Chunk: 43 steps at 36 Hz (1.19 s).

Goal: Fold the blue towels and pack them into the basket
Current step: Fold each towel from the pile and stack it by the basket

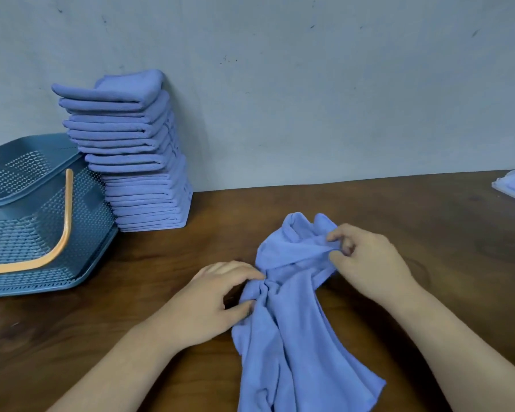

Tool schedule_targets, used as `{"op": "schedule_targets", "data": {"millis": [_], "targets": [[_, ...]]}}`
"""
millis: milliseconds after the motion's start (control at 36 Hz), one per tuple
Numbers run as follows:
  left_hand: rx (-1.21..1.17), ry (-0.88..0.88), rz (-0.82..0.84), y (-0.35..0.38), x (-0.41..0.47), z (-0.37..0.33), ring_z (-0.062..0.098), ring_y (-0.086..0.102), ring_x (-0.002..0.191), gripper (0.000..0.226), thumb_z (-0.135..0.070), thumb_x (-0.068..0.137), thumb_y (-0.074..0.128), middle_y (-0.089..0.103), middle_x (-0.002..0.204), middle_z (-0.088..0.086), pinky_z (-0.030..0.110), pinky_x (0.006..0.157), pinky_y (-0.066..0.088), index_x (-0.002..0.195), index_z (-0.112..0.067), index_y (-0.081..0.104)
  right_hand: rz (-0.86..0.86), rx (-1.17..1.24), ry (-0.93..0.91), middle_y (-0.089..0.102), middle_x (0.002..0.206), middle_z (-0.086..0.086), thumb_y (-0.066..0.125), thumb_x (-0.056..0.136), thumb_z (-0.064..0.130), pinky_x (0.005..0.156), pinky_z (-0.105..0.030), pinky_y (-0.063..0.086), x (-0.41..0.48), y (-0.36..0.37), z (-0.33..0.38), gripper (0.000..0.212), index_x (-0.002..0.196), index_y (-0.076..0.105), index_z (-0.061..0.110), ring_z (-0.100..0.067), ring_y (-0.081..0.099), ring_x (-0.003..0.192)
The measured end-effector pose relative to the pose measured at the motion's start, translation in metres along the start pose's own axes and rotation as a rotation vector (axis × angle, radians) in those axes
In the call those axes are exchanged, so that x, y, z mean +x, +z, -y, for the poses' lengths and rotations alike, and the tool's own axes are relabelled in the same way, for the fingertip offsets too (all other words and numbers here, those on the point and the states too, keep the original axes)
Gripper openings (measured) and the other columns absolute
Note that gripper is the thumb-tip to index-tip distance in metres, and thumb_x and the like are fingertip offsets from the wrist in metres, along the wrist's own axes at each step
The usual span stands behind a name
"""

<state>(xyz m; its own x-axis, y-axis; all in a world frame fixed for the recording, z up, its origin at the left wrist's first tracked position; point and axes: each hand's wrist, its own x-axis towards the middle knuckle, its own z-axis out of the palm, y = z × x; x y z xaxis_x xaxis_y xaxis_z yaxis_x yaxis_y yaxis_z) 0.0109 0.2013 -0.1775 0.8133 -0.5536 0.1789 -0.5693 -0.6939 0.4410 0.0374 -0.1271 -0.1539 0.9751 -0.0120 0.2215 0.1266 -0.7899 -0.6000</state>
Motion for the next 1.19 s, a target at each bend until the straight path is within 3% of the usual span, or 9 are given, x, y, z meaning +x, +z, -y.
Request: {"op": "schedule_targets", "data": {"millis": [83, 194, 361, 556, 639, 722, 861, 1083, 1194], "targets": [[0.031, 0.006, -0.014, -0.003, -0.001, -0.002, -0.002, 0.051, 0.13, 0.034, -0.054, 0.098, 0.065, 0.055, 0.135, -0.033, 0.032, 0.116, 0.034, 0.132, -0.05, 0.063, 0.117, -0.283, 0.181, 0.062, 0.088, 0.017, 0.059, 0.084, 0.042, 0.069, -0.035, 0.046, 0.005, -0.013, -0.014, 0.011, 0.094, 0.054, 0.041, -0.02, 0.062, 0.085], [0.069, 0.019, -0.07, -0.008, 0.0, -0.007, 0.006, 0.058, 0.103, 0.02, -0.063, 0.101, 0.056, 0.064, 0.103, -0.025, 0.032, 0.101, 0.043, 0.102, -0.048, 0.07, 0.076, -0.284, 0.13, 0.055, 0.094, 0.012, 0.06, 0.088, 0.035, 0.067, -0.036, 0.044, 0.006, -0.013, -0.02, 0.014, 0.09, 0.046, 0.038, -0.014, 0.057, 0.08], [-0.132, 0.041, -0.104, 0.0, 0.001, -0.012, 0.014, 0.061, 0.07, 0.055, -0.051, 0.109, 0.058, 0.061, 0.061, -0.011, 0.027, 0.078, 0.047, 0.06, -0.025, 0.059, -0.03, -0.016, 0.02, 0.068, 0.095, 0.023, 0.06, 0.086, 0.024, 0.071, -0.041, 0.056, 0.004, -0.009, -0.01, 0.029, 0.104, 0.059, 0.046, -0.011, 0.065, 0.084], [-0.183, 0.102, -0.234, -0.008, 0.012, -0.046, 0.016, 0.063, 0.1, 0.011, -0.048, 0.101, 0.07, 0.066, 0.1, -0.014, 0.029, 0.088, 0.049, 0.105, -0.038, 0.07, 0.198, 0.461, -0.023, 0.072, 0.125, 0.017, 0.05, 0.096, 0.035, 0.109, -0.041, 0.049, 0.002, -0.008, 0.001, 0.037, 0.127, 0.066, 0.048, -0.003, 0.065, 0.12], [-0.047, 0.09, -0.06, 0.009, 0.017, -0.068, 0.005, 0.059, 0.106, 0.041, -0.071, 0.093, 0.066, 0.061, 0.106, -0.021, 0.021, 0.088, 0.046, 0.126, -0.047, 0.062, 0.243, 0.397, -0.111, 0.071, 0.118, 0.026, 0.068, 0.092, 0.057, 0.095, -0.019, 0.049, 0.002, -0.005, -0.001, 0.039, 0.13, 0.062, 0.056, 0.004, 0.066, 0.111], [0.093, 0.123, 0.022, 0.023, 0.022, -0.075, 0.0, 0.054, 0.094, 0.04, -0.063, 0.099, 0.06, 0.055, 0.093, -0.018, 0.009, 0.079, 0.035, 0.136, -0.05, 0.057, 0.261, 0.275, -0.198, 0.074, 0.11, 0.027, 0.078, 0.093, 0.036, 0.083, -0.016, 0.052, 0.002, 0.001, -0.005, 0.033, 0.122, 0.069, 0.049, 0.004, 0.069, 0.101], [0.006, 0.123, -0.039, 0.016, 0.013, -0.067, 0.009, 0.058, 0.086, 0.01, -0.039, 0.104, 0.062, 0.057, 0.084, -0.012, 0.024, 0.074, 0.048, 0.11, -0.04, 0.07, 0.058, 0.369, -0.105, 0.071, 0.078, 0.004, 0.068, 0.1, 0.022, 0.058, -0.035, 0.057, 0.016, 0.006, -0.023, 0.016, 0.091, 0.078, 0.032, -0.013, 0.061, 0.064], [-0.321, 0.021, -0.272, -0.02, -0.024, -0.018, 0.023, 0.059, 0.084, 0.011, -0.023, 0.104, 0.065, 0.06, 0.089, -0.002, 0.028, 0.078, 0.044, 0.093, -0.023, 0.069, -0.325, 0.724, 0.231, 0.077, 0.089, 0.005, 0.06, 0.102, 0.022, 0.065, -0.026, 0.06, 0.031, -0.007, -0.053, 0.018, 0.098, 0.074, 0.033, -0.015, 0.074, 0.08], [-0.16, -0.077, -0.191, -0.027, -0.038, 0.005, 0.023, 0.056, 0.097, 0.021, -0.017, 0.095, 0.06, 0.06, 0.097, -0.006, 0.039, 0.087, 0.044, 0.084, -0.033, 0.069, -0.223, 0.858, 0.231, 0.071, 0.124, 0.008, 0.063, 0.1, 0.01, 0.09, -0.032, 0.062, 0.034, -0.003, -0.053, 0.042, 0.139, 0.057, 0.026, -0.01, 0.072, 0.111]]}}
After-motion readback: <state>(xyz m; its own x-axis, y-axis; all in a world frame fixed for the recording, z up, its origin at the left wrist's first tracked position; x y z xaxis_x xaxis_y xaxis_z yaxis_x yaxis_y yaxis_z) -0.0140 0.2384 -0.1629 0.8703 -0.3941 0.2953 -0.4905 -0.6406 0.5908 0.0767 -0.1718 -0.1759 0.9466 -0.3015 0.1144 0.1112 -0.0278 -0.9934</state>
